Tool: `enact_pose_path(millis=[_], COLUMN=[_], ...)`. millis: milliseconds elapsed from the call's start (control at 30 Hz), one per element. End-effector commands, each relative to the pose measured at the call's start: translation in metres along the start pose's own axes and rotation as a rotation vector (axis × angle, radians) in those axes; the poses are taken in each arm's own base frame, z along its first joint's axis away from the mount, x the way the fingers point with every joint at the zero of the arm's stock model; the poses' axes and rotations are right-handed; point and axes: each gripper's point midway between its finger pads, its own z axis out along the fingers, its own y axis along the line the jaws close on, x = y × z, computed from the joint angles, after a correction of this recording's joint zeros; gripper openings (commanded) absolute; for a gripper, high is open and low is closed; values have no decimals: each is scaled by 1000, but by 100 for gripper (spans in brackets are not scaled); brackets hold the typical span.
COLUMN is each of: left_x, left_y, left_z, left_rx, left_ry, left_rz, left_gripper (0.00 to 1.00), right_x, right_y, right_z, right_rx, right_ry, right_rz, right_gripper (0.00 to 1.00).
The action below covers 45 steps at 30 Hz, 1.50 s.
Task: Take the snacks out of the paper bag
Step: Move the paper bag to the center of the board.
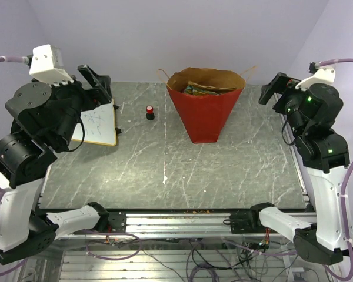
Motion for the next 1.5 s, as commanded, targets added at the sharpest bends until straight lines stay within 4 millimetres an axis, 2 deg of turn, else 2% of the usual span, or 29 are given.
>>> enact_pose_path(millis=[0, 333, 533, 667, 767, 867, 1033, 1167, 1300, 1467], left_x=[22, 72, 96, 118, 135, 150, 166, 186, 209, 228], left_y=[-17, -44, -69, -87, -95, -86, -58, -49, -52, -58], left_z=[4, 11, 33, 59, 82, 109, 153, 186, 208, 234], left_rx=[77, 182, 229, 268, 313, 325, 308, 312, 333, 350], left_ry=[81, 269, 380, 464, 526, 584, 631, 675, 710, 725], left_rz=[-28, -67, -30, -20, -58, -113, -230, -309, -395, -462], left_gripper=[95, 99, 99, 99, 99, 99, 99, 99, 98, 97], right_x=[33, 89, 111, 111, 109, 114, 118, 118, 122, 131], right_y=[-12, -25, -24, -17, -12, -8, -2, 4, -1, -10], right_z=[-5, -9, 11, 40, 71, 108, 174, 219, 246, 265], right_rx=[58, 127, 143, 136, 132, 109, -5, -126, -181, -258], right_ry=[112, 303, 364, 362, 362, 384, 380, 368, 364, 390], right_rz=[34, 51, 30, 7, -3, 5, 86, 161, 186, 242], right_gripper=[100, 100, 100, 100, 100, 100, 100, 100, 100, 88])
